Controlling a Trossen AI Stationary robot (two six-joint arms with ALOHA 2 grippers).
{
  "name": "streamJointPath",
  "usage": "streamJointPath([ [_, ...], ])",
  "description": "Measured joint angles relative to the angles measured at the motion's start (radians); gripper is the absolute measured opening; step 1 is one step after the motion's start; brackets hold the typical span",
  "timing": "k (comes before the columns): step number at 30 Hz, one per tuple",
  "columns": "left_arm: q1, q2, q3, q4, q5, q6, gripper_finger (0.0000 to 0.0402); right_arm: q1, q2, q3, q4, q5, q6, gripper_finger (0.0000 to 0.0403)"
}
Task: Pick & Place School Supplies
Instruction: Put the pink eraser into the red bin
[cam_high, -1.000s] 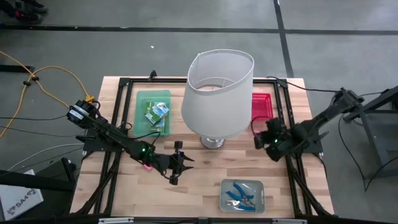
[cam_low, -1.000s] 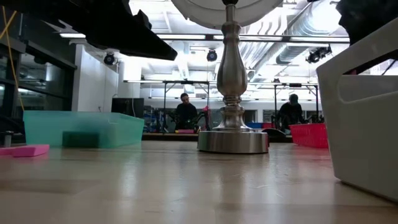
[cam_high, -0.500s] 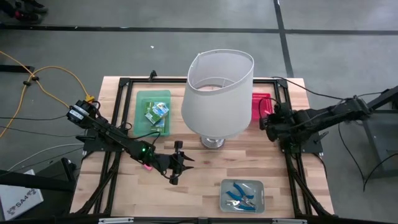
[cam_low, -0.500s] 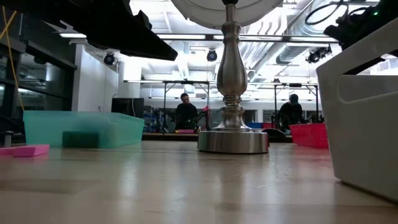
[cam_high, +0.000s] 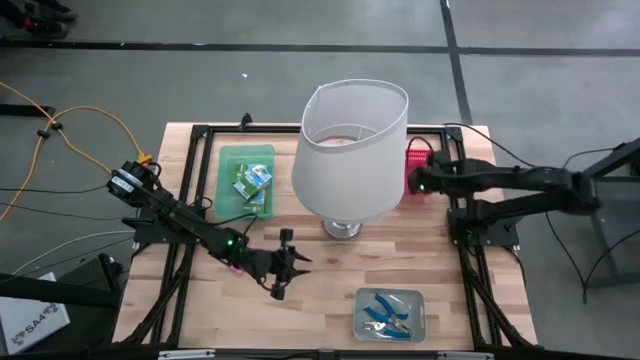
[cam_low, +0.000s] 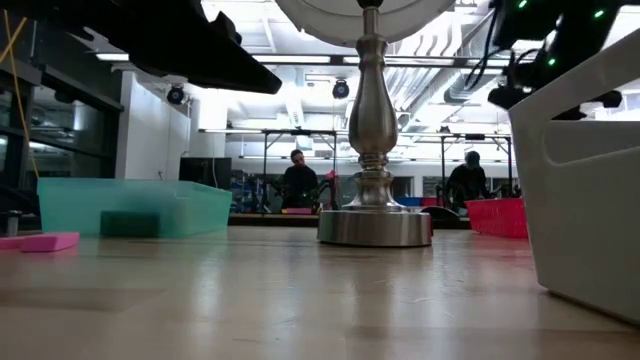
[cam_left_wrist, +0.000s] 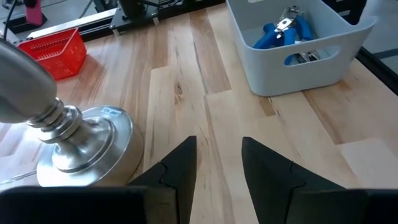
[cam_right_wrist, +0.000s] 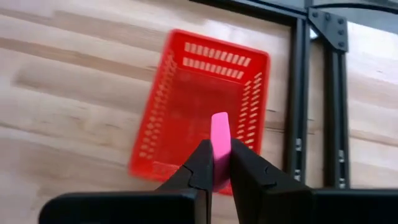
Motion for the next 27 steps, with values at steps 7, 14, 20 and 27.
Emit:
streamJointPath([
  [7,-0.016,0.0,0.0,0.005,0.0,0.0,0.0121,-0.204,0.038,0.0,0.13,-0.128,-0.189,0.0027],
  [14,-0.015,0.0,0.0,0.009,0.0,0.0,0.0121,-0.385,0.148,0.0,0.184,-0.276,-0.297,0.0028],
  [20,-0.015,0.0,0.0,0.009,0.0,0.0,0.0121,-0.46,0.306,0.0,0.222,-0.367,-0.36,0.0029],
  [27,-0.015,0.0,0.0,0.008,0.0,0.0,0.0121,-0.467,0.399,0.0,0.284,-0.368,-0.413,0.0049],
])
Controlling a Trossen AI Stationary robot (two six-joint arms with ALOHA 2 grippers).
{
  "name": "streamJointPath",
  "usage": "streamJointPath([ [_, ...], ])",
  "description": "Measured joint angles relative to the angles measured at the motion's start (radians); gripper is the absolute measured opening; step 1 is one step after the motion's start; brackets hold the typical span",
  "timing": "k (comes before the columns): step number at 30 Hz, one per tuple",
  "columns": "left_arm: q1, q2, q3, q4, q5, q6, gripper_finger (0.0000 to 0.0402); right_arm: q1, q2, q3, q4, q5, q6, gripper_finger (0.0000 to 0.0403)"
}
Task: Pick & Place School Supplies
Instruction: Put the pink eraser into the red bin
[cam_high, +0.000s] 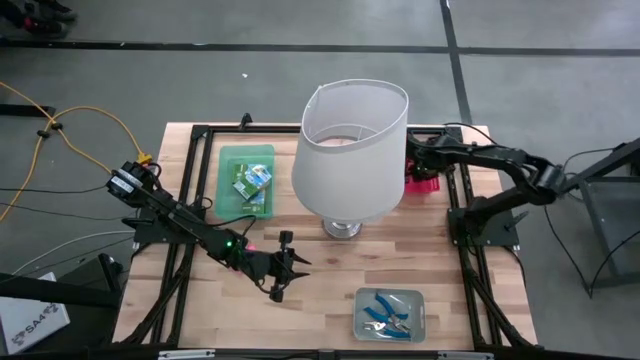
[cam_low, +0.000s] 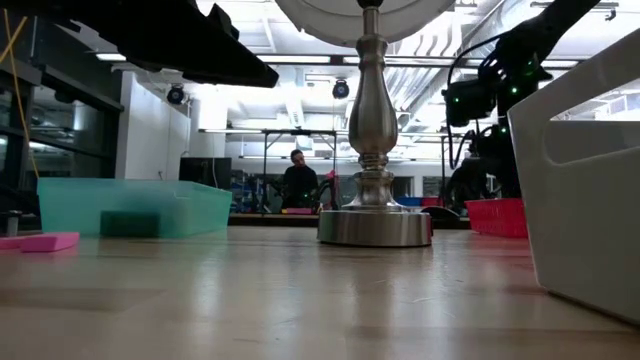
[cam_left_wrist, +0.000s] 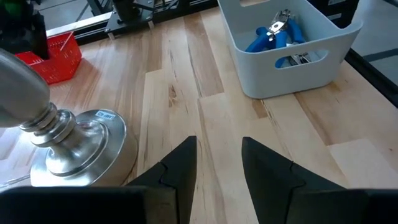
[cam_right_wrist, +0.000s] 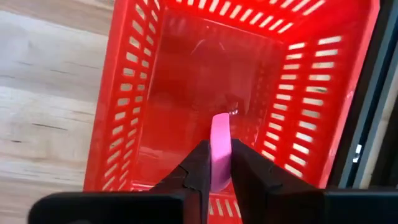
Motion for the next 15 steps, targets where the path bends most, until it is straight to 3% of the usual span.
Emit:
streamJointPath([
  [15,0.0,0.0,0.0,0.0,0.0,0.0,0.0121,-0.013,-0.096,0.0,-0.004,-0.005,-0.028,0.0141],
])
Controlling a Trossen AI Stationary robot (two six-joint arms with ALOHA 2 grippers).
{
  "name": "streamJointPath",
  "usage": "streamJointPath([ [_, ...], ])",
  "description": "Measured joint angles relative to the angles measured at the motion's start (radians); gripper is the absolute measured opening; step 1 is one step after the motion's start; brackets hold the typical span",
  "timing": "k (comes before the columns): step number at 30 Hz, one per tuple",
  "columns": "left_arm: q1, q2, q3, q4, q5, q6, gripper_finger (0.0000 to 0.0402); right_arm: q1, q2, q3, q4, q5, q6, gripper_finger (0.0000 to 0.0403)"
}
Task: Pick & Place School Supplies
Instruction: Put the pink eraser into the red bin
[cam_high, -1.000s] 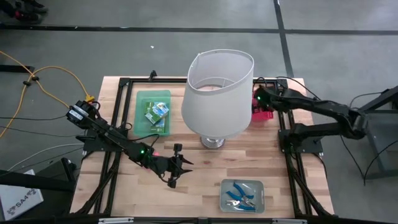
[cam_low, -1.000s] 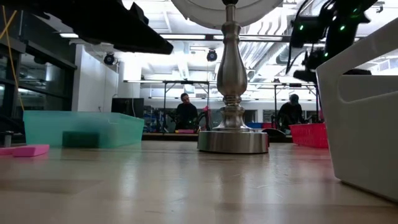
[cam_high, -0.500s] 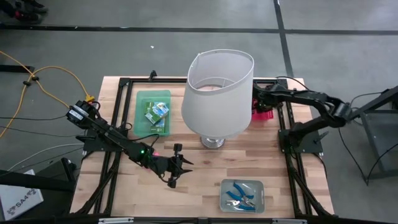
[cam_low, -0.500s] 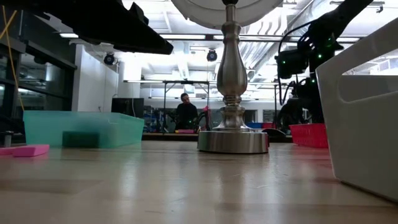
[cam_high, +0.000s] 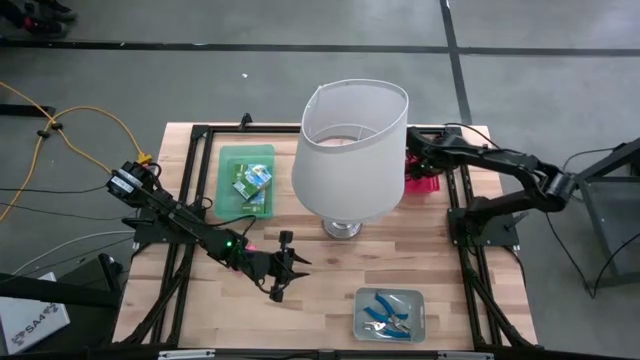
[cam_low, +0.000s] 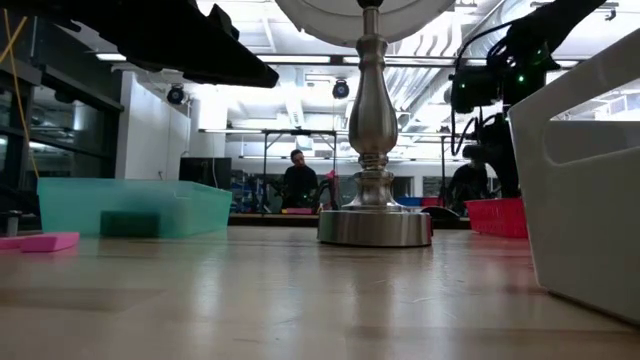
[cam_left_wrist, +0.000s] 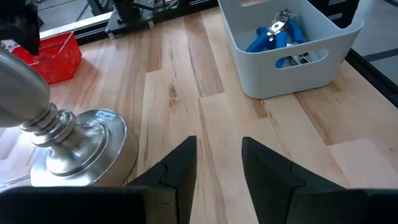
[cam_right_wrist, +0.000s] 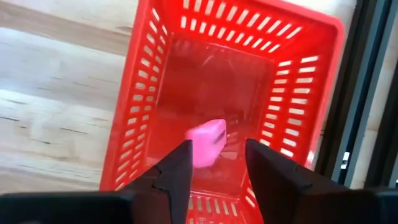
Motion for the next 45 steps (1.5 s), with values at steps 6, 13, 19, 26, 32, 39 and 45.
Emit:
streamJointPath([
  [6,0.0,0.0,0.0,0.0,0.0,-0.001,0.0121,0.0,-0.066,0.0,-0.002,-0.02,-0.008,0.0145],
  [13,0.0,0.0,0.0,-0.001,0.0,-0.022,0.0121,-0.001,-0.18,0.0,-0.006,-0.016,-0.016,0.0146],
  [19,-0.013,-0.005,0.0,-0.032,0.0,-0.039,0.0121,-0.001,-0.316,0.0,-0.032,-0.072,-0.02,0.0145],
  [26,-0.018,-0.058,0.0,-0.187,0.0,-0.154,0.0121,0.016,-0.475,0.0,-0.111,-0.227,0.009,0.0144],
  [32,-0.022,-0.069,0.0,-0.247,0.008,-0.242,0.0121,0.175,-0.567,0.0,-0.12,-0.311,0.106,0.0144],
  [39,-0.041,-0.069,0.0,-0.278,0.008,-0.299,0.0121,0.495,-0.644,0.0,-0.11,-0.255,0.306,0.0144],
  [45,-0.065,-0.069,0.0,-0.28,0.008,-0.358,0.0121,0.8,-0.622,0.0,-0.04,-0.117,0.45,0.0144],
])
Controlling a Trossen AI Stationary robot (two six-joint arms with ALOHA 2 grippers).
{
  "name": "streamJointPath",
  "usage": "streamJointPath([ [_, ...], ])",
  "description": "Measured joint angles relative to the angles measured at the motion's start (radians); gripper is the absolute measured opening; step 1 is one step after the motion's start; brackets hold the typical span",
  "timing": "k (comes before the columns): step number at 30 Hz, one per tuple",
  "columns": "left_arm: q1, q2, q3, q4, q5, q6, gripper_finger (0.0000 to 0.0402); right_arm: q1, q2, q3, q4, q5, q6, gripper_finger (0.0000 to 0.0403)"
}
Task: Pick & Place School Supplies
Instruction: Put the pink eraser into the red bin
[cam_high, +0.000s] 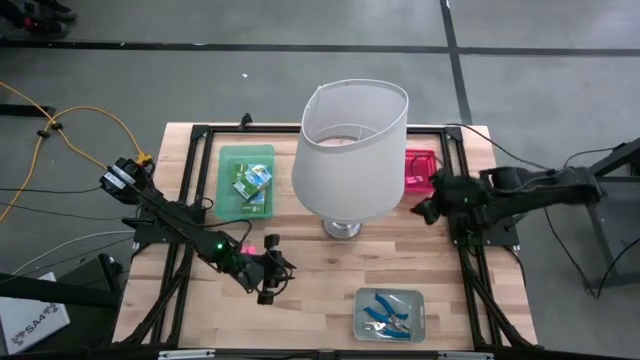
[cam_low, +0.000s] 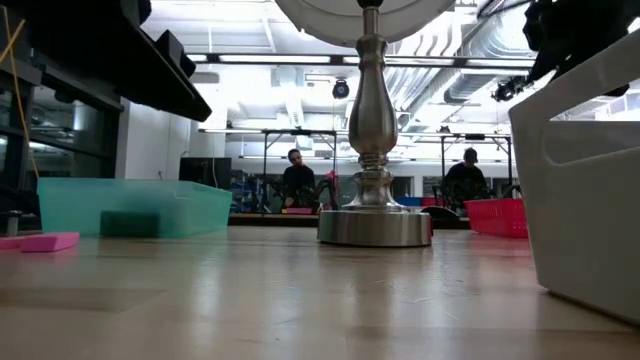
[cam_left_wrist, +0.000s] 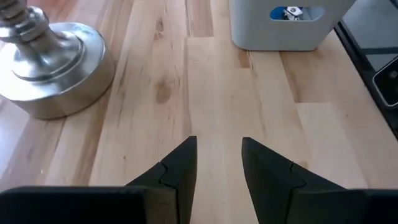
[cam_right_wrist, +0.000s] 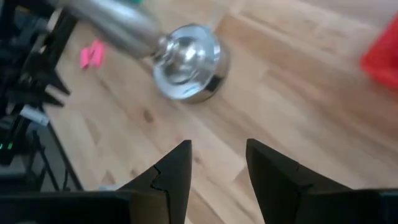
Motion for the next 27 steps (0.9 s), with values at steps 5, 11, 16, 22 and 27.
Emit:
streamJointPath([
  [5,-0.006,0.0,0.0,0.0,0.0,-0.059,0.0121,0.234,0.078,0.0,0.05,0.131,0.093,0.0144],
  [11,-0.006,0.0,0.0,-0.002,0.0,-0.113,0.0121,0.466,0.197,0.0,0.106,0.249,0.23,0.0144],
  [16,-0.02,0.0,0.0,-0.011,0.005,-0.114,0.0121,0.614,0.311,0.0,0.276,0.365,0.252,0.0144],
  [22,-0.048,0.0,0.0,-0.111,0.019,-0.202,0.0121,0.683,0.458,0.0,0.588,0.416,0.101,0.0144],
  [27,-0.07,0.001,0.0,-0.301,0.018,-0.38,0.0121,0.682,0.557,0.0,0.89,0.407,-0.12,0.0144],
])
